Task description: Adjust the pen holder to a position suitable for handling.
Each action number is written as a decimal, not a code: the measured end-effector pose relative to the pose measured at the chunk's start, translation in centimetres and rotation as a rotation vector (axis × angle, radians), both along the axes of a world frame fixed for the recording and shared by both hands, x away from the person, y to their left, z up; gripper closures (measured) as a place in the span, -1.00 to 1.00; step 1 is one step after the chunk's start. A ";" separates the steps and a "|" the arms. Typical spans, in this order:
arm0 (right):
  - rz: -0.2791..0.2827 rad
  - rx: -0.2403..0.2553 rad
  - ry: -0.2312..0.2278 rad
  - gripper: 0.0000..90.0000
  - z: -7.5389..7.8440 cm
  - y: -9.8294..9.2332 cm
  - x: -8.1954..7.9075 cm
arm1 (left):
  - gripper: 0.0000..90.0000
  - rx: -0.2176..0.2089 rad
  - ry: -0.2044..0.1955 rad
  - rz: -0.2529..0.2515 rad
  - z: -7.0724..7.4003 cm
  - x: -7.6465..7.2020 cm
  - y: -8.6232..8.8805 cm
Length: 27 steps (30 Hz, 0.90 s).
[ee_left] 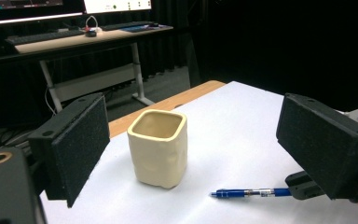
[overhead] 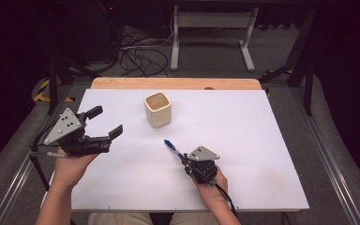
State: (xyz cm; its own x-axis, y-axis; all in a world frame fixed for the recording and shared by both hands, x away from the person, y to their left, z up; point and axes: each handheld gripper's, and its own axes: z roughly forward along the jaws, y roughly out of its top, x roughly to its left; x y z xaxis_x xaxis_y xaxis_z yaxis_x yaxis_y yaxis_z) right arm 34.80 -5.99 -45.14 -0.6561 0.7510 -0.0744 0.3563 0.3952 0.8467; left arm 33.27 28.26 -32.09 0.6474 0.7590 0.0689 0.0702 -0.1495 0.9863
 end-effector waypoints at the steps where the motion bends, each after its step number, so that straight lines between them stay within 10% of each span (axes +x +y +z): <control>1: 0.005 0.005 -0.013 0.78 0.1 0.0 -0.1 | -0.76 0.000 0.000 0.000 0.0 0.0 0.0; 27: 0.033 0.088 -0.176 0.79 3.8 -0.3 0.2 | -0.76 -0.002 -0.001 -0.016 -0.3 0.2 -0.2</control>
